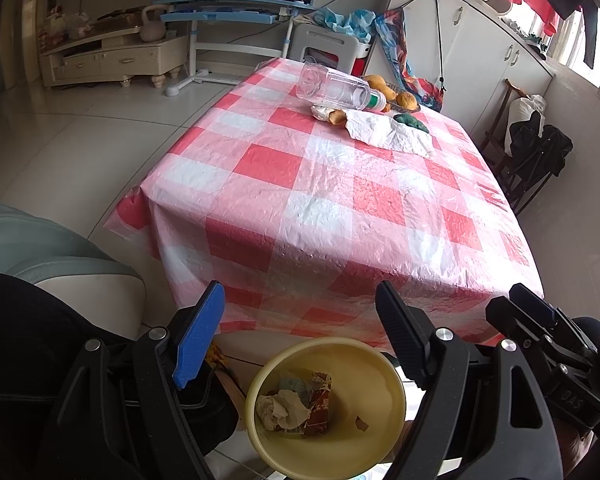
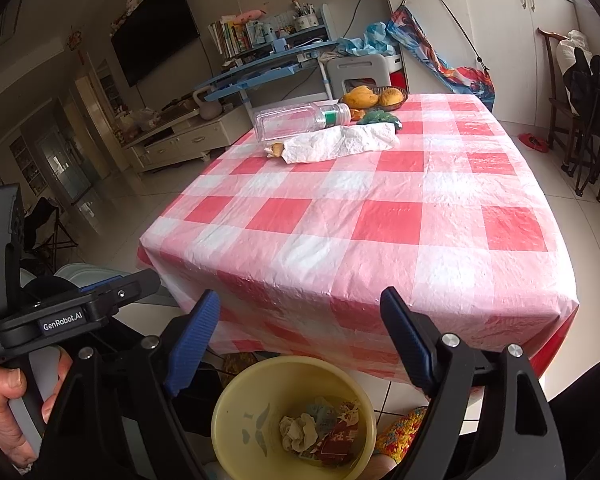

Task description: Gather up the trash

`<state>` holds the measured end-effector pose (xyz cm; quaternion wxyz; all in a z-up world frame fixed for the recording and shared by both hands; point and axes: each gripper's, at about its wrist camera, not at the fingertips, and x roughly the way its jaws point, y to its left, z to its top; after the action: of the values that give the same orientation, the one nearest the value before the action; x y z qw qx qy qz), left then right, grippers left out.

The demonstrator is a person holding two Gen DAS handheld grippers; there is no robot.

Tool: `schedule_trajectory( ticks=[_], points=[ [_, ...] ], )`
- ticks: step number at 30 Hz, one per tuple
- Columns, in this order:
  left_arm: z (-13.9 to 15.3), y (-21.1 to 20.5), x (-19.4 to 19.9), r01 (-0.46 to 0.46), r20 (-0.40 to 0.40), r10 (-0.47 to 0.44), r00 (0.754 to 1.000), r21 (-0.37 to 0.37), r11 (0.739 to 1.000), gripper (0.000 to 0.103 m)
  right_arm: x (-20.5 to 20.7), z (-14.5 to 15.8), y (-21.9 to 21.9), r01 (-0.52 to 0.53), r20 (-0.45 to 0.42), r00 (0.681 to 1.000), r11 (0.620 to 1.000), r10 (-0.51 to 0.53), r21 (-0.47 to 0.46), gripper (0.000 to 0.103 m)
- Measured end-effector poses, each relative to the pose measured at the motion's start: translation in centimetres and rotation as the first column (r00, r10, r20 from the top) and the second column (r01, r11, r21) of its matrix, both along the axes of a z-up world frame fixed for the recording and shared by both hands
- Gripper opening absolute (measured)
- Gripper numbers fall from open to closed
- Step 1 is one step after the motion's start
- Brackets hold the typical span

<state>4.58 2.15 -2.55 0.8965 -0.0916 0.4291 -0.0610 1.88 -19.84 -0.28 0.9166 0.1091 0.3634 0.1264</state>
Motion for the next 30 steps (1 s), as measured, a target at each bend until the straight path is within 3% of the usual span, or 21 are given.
schedule_trajectory(
  ticks=[8, 14, 24, 30],
  points=[
    [0.7, 1.0, 1.2, -0.036, 0.018, 0.037, 0.999, -0.030, 0.999, 0.074, 0.7, 0.4, -0.4, 0.002, -0.006, 1.000, 1.000, -0.002, 0.022, 0.079],
    [1.1, 1.8, 2.2, -0.063, 0.021, 0.064, 0.998, -0.046, 0.997, 0.074, 3.5, 2.0, -0.6, -0.006, -0.003, 1.000, 1.000, 0.006, 0.023, 0.079],
    [1.7, 1.7, 6.3, -0.082, 0.013, 0.083, 0.996, -0.078, 0.994, 0.074, 11.1, 3.0, 1.6, -0.095, -0.005, 0.995, 0.993, 0.095, -0.075, 0.079],
    [1.6, 1.8, 8.3, -0.100, 0.009, 0.101, 0.995, -0.077, 0.992, 0.074, 17.9, 2.7, 2.7, -0.132, -0.010, 0.991, 0.972, 0.132, -0.196, 0.079]
  ],
)
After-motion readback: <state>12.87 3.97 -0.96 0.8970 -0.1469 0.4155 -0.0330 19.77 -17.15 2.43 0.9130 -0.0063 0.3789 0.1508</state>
